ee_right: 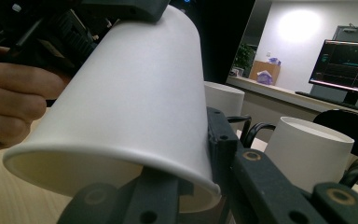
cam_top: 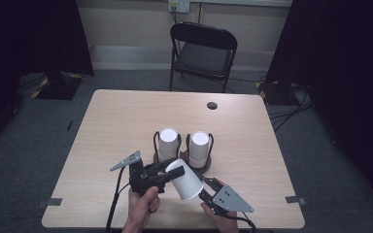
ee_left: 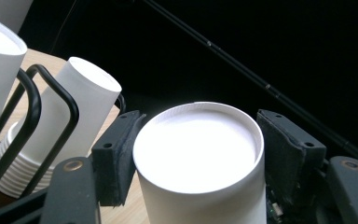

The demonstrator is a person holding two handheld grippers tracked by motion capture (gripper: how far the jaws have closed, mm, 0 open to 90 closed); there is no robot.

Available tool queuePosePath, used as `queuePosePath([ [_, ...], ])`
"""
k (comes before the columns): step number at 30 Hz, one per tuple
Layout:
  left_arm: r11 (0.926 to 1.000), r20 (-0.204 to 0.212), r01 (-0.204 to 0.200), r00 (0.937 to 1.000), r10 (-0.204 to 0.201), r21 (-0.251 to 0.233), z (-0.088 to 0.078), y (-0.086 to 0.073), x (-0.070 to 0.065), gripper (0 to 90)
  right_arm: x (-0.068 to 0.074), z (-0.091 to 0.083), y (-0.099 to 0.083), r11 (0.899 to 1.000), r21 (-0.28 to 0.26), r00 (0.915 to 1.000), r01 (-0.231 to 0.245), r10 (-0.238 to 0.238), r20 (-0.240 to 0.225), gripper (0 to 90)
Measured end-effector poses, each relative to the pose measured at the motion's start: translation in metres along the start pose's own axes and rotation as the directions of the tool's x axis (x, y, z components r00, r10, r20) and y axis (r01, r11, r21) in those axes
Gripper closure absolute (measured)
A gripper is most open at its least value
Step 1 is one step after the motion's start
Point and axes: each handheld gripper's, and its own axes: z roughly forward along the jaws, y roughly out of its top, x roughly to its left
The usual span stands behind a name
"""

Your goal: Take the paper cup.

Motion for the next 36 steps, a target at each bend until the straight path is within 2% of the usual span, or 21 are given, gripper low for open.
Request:
queuePosePath([
  [8,0.9984,-0.048,-0.057,0.9972,0.057,-0.007,-0.001,0.002,-0.001,31.5,-0.002,-0.002,0.0,1.0,0.017,0.9999,-0.013,0.013,0.003,85.3],
  [11,0.9981,-0.049,-0.058,0.9972,0.056,-0.023,-0.003,0.004,0.0,31.2,-0.004,-0.004,0.0,1.0,0.02,0.9997,-0.021,0.021,0.012,85.4],
  [14,0.9969,-0.07,-0.075,0.9948,0.074,-0.024,-0.005,0.006,0.0,29.6,-0.006,-0.005,0.0,0.999,0.028,0.9994,-0.03,0.03,0.018,85.4],
  [17,0.9941,-0.105,-0.105,0.9893,0.102,-0.028,-0.007,0.006,0.0,26.5,-0.01,-0.006,0.0,0.998,0.039,0.9982,-0.052,0.051,0.03,85.4],
  [21,0.9879,-0.143,-0.155,0.9782,0.151,-0.014,-0.009,0.006,0.0,25.0,-0.011,-0.007,0.0,0.997,0.052,0.9981,-0.057,0.055,0.029,85.5],
  [23,0.9853,-0.162,-0.17,0.9728,0.165,-0.015,-0.009,0.006,-0.001,24.2,-0.012,-0.008,0.0,0.995,0.067,0.9971,-0.074,0.072,0.023,85.5],
  [25,0.9827,-0.173,-0.184,0.9685,0.179,-0.016,-0.01,0.006,-0.001,23.6,-0.014,-0.008,0.0,0.99,0.085,0.9938,-0.111,0.11,0.014,85.4],
  [27,0.979,-0.19,-0.203,0.9618,0.197,-0.014,-0.011,0.007,-0.002,22.8,-0.017,-0.009,-0.001,0.987,0.095,0.9917,-0.128,0.127,0.019,85.5],
  [32,0.9719,-0.205,-0.235,0.952,0.227,-0.013,-0.014,0.006,-0.002,19.3,-0.019,-0.01,-0.002,0.98,0.141,0.9898,-0.142,0.14,0.026,85.5],
  [34,0.9672,-0.228,-0.254,0.9421,0.246,-0.006,-0.016,0.006,-0.002,19.3,-0.019,-0.01,-0.002,0.977,0.151,0.989,-0.148,0.146,0.026,85.5],
  [36,0.9651,-0.24,-0.262,0.937,0.254,-0.003,-0.017,0.006,-0.001,19.4,-0.019,-0.009,-0.003,0.977,0.16,0.9898,-0.143,0.141,0.02,85.5],
])
